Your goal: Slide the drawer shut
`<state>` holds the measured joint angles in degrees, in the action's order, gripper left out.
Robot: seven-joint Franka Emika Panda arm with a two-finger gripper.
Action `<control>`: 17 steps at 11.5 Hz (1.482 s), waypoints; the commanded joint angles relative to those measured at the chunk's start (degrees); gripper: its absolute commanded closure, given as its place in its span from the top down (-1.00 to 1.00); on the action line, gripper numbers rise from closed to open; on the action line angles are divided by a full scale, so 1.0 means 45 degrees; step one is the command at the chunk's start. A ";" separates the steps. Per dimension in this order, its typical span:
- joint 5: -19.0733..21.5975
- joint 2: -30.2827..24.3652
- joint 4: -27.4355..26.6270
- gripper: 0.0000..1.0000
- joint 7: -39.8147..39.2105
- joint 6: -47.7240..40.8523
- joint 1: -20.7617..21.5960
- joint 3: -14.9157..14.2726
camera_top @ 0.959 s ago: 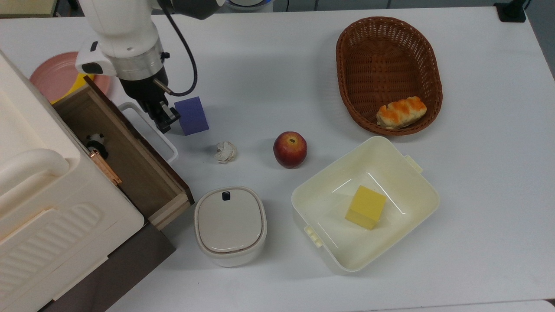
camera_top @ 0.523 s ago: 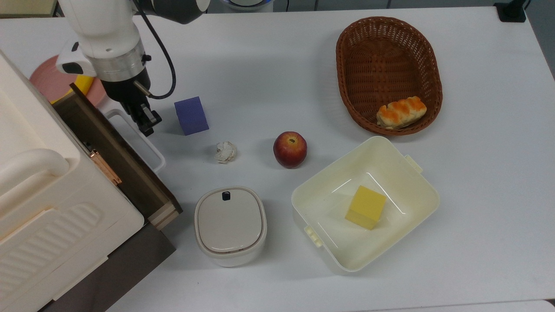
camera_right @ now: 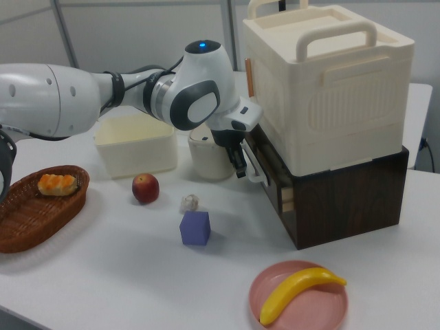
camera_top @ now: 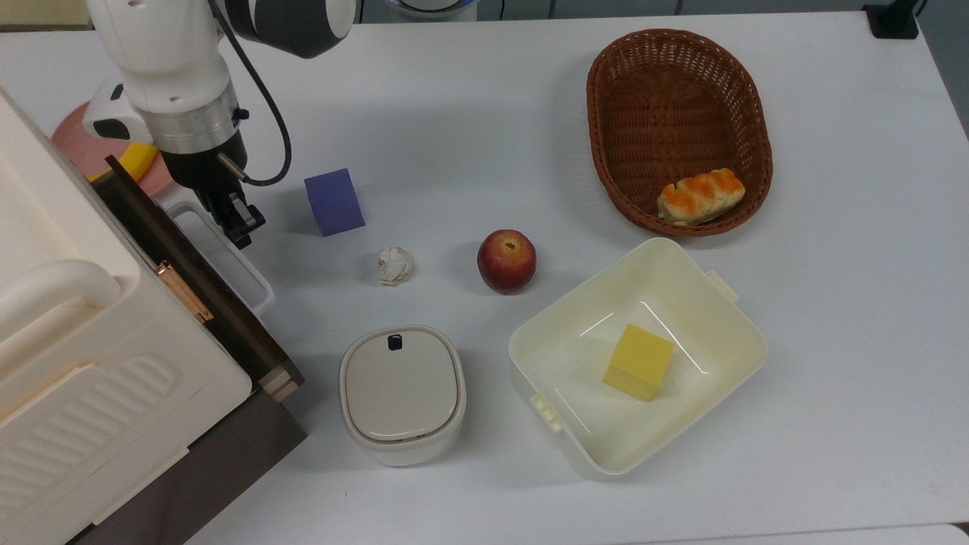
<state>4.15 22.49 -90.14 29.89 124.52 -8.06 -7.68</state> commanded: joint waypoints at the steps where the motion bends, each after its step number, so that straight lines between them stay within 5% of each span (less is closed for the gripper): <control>1: -0.0201 0.0237 0.0402 -0.91 -0.0197 0.0725 -0.0279 -0.0012; 11: -0.0220 0.0315 0.0403 -0.91 -0.0217 0.1587 -0.0593 0.0085; 17: -0.2249 0.0237 0.0070 -0.91 -0.0314 0.0982 0.1124 0.1178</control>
<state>-2.85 23.89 -89.32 29.10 129.72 -6.27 -2.74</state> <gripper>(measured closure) 0.952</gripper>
